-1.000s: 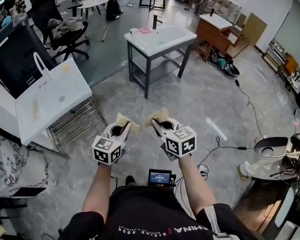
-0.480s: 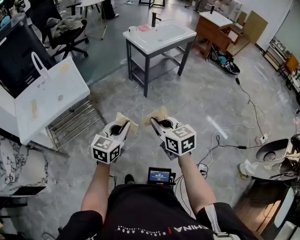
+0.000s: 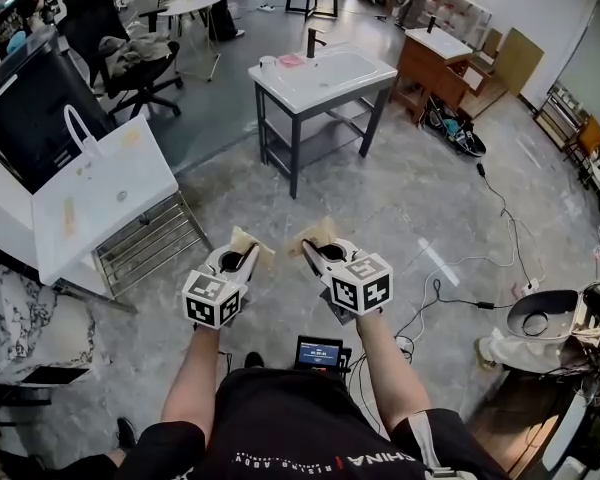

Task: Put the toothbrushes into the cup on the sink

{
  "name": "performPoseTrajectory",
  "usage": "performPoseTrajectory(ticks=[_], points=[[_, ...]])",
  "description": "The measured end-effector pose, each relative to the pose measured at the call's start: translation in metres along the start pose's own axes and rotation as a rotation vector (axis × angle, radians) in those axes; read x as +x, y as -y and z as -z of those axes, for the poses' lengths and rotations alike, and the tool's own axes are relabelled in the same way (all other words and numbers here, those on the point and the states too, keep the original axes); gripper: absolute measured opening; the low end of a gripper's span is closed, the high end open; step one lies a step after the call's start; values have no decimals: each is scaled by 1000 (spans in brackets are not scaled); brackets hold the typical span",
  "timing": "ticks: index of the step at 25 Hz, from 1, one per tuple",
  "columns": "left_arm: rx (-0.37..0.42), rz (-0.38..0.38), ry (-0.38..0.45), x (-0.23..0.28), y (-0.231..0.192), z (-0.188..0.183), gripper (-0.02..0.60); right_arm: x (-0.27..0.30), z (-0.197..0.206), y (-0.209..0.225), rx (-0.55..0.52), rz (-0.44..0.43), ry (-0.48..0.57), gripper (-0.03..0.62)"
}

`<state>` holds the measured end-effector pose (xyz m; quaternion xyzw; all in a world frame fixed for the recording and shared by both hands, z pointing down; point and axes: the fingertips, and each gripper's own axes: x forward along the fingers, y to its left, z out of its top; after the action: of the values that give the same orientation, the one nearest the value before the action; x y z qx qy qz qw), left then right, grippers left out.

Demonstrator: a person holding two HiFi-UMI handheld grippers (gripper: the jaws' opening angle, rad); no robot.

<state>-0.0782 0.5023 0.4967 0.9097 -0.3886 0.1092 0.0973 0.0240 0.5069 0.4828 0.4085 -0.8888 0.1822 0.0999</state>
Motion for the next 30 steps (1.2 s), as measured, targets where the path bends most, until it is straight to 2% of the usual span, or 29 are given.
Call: performPoseTrajectory(ticks=[7, 15, 22, 30], points=[[2, -28, -7, 11, 15, 2, 38, -7, 8, 21, 23, -28, -7, 40], [-13, -21, -36, 43, -5, 14, 38, 15, 16, 49, 42, -16, -35, 40], [-38, 13, -37, 95, -69, 8, 38, 74, -3, 87, 44, 22, -63, 40], [-17, 77, -34, 149, -157, -28, 38, 157, -55, 125, 50, 85, -67, 40]])
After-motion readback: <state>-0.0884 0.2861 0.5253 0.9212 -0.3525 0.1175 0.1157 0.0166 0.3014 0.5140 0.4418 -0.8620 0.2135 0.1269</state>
